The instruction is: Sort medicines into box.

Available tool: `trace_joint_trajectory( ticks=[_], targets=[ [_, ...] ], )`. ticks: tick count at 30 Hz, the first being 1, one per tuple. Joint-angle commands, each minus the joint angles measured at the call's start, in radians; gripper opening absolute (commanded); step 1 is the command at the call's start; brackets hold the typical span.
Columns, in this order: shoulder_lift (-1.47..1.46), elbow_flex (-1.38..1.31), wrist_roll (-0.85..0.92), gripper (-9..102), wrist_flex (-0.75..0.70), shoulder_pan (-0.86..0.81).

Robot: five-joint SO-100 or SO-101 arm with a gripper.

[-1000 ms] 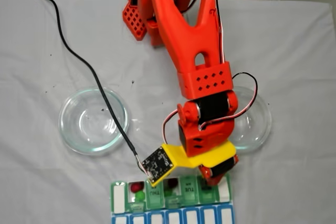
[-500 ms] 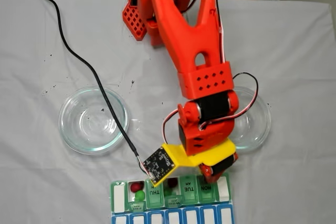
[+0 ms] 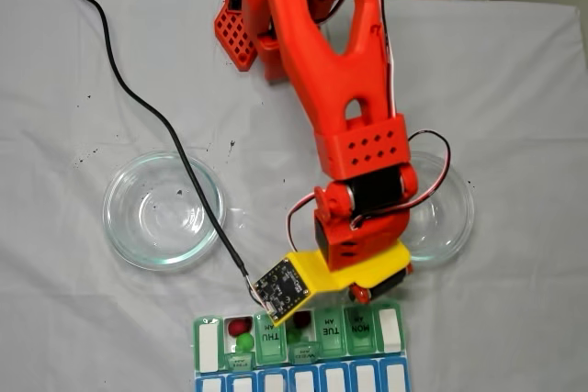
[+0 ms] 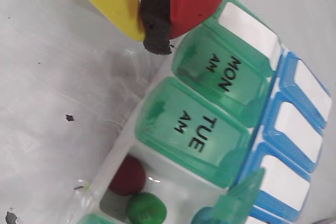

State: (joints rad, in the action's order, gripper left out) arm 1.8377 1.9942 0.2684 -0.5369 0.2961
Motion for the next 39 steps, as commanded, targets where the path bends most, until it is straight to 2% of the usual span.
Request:
trace_joint_trajectory(
  ticks=[1, 5, 10, 14, 19, 26, 39],
  targets=[
    [0.222, 0.000, -0.041, 0, 0.127, -0.057],
    [0.336, 0.021, -0.100, 0, 0.244, -0.123],
    [0.316, 0.020, -0.127, 0, 0.385, -0.172],
    [0.245, 0.003, -0.127, 0, 0.419, -0.175],
    [0.152, -0.064, -0.118, 0, 0.321, -0.190],
    [0.034, -0.150, -0.101, 0, 0.281, -0.235],
    [0.055, -0.153, -0.040, 0, 0.149, -0.196]
  ],
)
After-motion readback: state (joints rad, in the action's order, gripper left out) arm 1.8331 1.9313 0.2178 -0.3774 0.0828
